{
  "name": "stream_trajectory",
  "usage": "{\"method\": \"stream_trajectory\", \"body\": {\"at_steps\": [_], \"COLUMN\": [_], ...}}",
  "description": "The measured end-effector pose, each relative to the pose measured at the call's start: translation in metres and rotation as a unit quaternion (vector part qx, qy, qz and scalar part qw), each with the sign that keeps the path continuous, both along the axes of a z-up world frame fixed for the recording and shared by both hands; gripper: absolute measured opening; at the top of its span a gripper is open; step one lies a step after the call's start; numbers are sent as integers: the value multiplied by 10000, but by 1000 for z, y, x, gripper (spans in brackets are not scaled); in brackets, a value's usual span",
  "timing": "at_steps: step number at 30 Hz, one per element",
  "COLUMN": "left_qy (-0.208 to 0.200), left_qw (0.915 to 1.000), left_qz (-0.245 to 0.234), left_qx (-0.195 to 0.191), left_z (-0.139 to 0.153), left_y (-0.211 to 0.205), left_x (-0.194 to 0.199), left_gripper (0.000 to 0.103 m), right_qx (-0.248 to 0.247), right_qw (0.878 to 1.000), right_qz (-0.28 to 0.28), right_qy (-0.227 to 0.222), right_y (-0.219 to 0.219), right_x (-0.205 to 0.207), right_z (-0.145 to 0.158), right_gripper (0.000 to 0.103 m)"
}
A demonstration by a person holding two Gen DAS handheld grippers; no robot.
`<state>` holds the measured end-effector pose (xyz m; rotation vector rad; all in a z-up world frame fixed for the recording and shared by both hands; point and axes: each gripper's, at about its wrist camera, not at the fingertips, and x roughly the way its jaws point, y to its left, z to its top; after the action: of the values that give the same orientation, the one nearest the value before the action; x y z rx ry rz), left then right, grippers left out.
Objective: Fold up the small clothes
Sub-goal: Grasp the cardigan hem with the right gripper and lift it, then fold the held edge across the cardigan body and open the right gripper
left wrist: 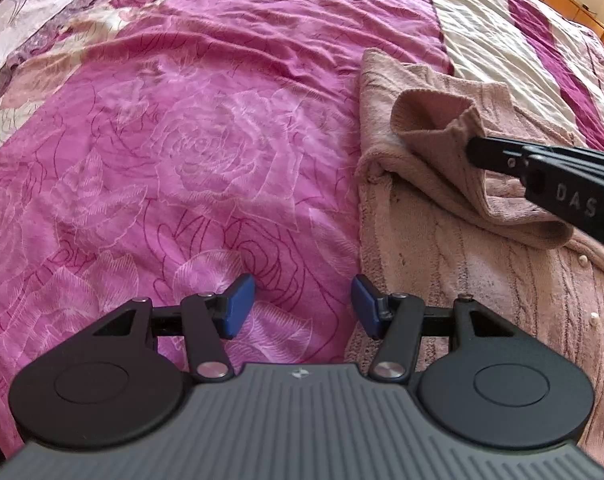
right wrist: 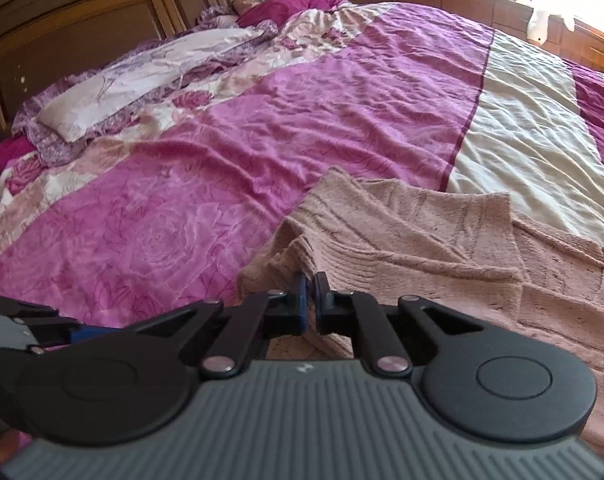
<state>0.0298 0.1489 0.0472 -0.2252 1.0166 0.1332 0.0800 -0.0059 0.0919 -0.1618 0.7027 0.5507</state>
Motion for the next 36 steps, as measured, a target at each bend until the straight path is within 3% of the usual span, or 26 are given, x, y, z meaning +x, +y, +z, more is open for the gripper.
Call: {"method": "stream_trajectory", "body": {"at_steps": [11, 21, 26, 30, 36], "left_qy": [-240, -334, -209, -93, -67], "left_qw": [9996, 9987, 9988, 9992, 9989], "left_qz": [-108, -364, -376, -291, -326], "left_qx": [-49, 89, 220, 267, 335], "left_z": [19, 20, 8, 0, 0], "left_y": [-16, -51, -59, -62, -63], "left_x": [9, 37, 49, 54, 59], "left_gripper": [62, 62, 62, 62, 62], "right_qx": [289, 602, 621, 631, 662], "right_qw": [9983, 9849, 9727, 9606, 9524], "right_qz": [-423, -1491, -2164, -2690, -2972], "right_qy": [-291, -637, -569, -294, 143], "right_y": [-49, -149, -206, -241, -262], "right_x": [2, 5, 3, 3, -1], "right_z": [28, 54, 43, 18, -19], "right_gripper": [6, 6, 6, 6, 6]}}
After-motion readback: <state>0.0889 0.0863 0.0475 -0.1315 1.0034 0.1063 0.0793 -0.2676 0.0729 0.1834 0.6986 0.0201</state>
